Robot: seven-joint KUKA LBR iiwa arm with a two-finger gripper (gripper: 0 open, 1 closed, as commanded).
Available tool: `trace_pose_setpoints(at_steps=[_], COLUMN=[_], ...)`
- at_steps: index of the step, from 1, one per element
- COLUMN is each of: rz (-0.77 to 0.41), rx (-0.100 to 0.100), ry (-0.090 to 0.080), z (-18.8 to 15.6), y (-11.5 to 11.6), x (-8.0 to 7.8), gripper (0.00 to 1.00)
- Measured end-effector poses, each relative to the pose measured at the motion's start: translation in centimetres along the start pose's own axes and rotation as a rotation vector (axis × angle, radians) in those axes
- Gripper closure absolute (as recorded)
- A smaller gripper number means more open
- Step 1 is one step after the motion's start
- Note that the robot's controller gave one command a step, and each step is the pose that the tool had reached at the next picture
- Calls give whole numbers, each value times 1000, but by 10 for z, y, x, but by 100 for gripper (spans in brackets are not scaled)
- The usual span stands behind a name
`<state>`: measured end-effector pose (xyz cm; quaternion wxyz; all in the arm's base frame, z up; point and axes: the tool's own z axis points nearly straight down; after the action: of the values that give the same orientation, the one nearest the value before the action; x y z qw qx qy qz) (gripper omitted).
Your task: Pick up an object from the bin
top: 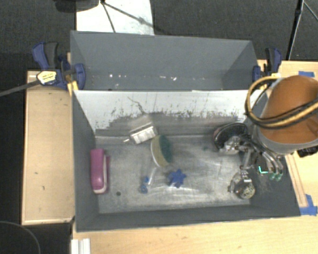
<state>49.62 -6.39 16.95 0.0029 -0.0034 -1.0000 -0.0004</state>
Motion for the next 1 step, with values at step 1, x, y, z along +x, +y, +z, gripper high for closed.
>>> trace_pose_setpoints(at_steps=[1], rz=[-30], rx=[2], ry=[-8], z=[67], y=[-44], x=[-45], gripper=[0])
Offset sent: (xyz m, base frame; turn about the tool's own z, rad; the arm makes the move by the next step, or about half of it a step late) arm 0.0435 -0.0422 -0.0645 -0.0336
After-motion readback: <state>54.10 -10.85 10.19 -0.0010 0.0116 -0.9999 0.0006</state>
